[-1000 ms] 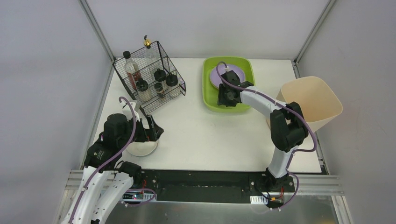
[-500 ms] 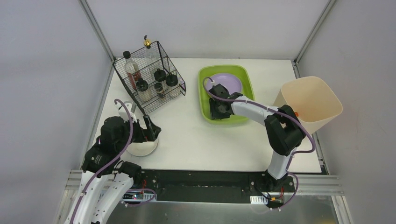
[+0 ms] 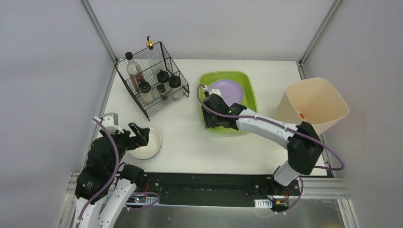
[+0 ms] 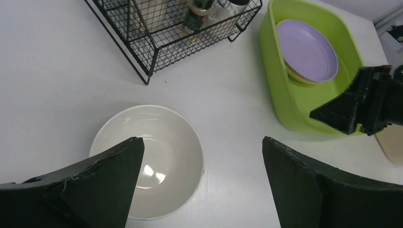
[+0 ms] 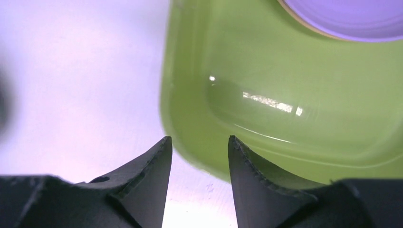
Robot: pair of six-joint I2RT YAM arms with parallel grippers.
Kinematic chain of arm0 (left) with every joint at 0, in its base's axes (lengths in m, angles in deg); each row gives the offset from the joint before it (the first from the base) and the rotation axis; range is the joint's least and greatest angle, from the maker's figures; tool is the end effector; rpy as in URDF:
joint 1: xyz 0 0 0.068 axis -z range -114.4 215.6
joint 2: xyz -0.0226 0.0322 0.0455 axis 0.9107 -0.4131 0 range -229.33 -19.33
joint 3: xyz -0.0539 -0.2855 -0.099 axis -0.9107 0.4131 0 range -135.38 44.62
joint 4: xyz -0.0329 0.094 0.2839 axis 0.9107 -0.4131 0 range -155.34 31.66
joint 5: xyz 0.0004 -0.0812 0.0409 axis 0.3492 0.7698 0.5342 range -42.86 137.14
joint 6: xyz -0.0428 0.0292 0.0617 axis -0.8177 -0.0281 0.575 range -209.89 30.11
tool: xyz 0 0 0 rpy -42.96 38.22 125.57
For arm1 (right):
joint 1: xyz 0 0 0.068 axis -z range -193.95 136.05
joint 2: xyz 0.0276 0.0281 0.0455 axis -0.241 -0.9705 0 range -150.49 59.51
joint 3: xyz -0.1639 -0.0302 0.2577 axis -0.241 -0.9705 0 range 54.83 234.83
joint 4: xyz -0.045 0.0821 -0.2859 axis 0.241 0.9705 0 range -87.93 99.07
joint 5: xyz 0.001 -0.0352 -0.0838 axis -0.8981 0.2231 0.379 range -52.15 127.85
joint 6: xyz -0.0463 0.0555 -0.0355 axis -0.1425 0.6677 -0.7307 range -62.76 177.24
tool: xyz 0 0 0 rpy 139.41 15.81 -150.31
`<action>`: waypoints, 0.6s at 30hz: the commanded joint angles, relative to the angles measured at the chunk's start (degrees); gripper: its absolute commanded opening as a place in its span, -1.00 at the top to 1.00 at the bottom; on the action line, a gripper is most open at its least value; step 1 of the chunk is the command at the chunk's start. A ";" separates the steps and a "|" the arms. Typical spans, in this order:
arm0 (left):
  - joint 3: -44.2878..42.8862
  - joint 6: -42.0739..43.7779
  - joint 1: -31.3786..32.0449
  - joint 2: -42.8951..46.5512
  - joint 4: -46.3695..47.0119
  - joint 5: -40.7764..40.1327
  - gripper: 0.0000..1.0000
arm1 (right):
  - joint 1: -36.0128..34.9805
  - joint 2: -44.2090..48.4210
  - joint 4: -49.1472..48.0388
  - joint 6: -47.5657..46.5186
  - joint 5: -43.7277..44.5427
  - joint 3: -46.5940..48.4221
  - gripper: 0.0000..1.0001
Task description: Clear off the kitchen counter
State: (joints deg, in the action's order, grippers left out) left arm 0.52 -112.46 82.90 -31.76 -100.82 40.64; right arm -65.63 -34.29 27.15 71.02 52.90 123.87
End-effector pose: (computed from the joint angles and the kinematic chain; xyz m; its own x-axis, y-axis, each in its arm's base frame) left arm 0.0797 -0.0167 0.3526 -0.2380 -0.3252 -0.9152 0.1060 0.9279 -0.3573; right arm 0.2722 0.3154 0.2385 -0.6160 -0.4085 -0.6736 -0.5222 0.8519 -0.0390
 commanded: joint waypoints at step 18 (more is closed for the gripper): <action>-0.56 -1.78 0.28 6.39 -0.76 -10.49 -0.99 | -15.59 -11.48 -10.74 12.71 -6.58 17.76 -0.24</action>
State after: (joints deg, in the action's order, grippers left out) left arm 0.50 -113.44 82.90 -25.38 -101.76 31.68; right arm -79.57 -42.09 20.63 79.90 49.45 136.74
